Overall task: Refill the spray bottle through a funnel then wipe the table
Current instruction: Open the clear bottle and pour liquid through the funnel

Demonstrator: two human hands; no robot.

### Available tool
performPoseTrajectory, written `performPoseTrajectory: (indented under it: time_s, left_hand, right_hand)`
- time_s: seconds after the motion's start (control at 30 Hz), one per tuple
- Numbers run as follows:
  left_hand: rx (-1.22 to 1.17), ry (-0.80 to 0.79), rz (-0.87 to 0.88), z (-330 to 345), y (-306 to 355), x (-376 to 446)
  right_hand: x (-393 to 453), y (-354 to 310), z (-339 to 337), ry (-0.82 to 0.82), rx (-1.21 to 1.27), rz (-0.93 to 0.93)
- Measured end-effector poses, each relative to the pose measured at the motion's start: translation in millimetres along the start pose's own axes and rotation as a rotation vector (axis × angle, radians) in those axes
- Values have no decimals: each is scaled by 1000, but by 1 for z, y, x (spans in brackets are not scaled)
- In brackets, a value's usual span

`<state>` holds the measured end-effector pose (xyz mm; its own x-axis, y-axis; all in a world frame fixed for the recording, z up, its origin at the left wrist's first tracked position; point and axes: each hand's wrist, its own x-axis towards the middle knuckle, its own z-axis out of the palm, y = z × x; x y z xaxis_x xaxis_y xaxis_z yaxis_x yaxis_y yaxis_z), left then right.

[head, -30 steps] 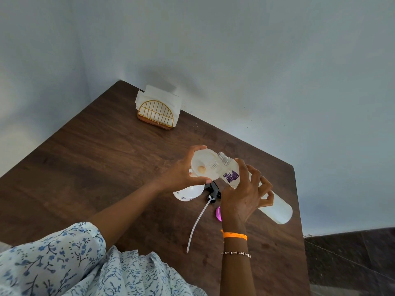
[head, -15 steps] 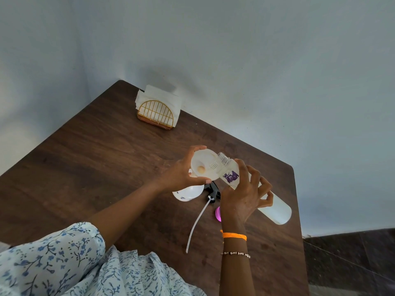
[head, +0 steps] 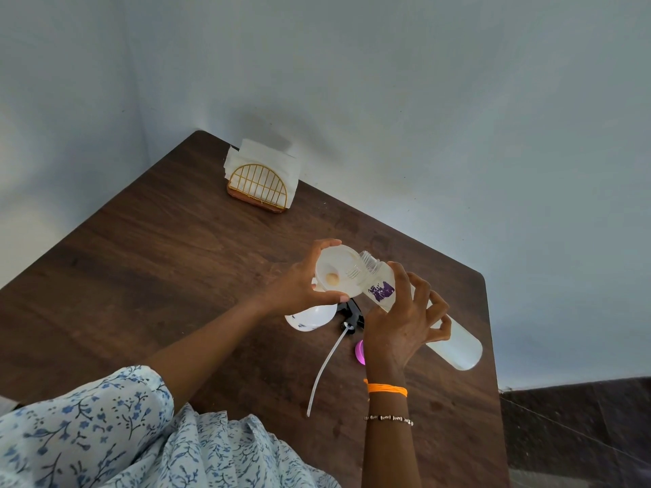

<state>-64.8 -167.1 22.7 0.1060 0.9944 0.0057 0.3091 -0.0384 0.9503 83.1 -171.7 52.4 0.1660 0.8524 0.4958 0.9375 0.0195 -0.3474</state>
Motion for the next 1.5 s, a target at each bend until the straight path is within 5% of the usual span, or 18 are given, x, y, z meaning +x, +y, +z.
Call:
performPoseTrajectory:
  time_s: [1.5]
  left_hand:
    - [-7, -8, 1, -1, 3, -1]
  right_hand:
    - [-2, 0, -1, -8, -5, -7]
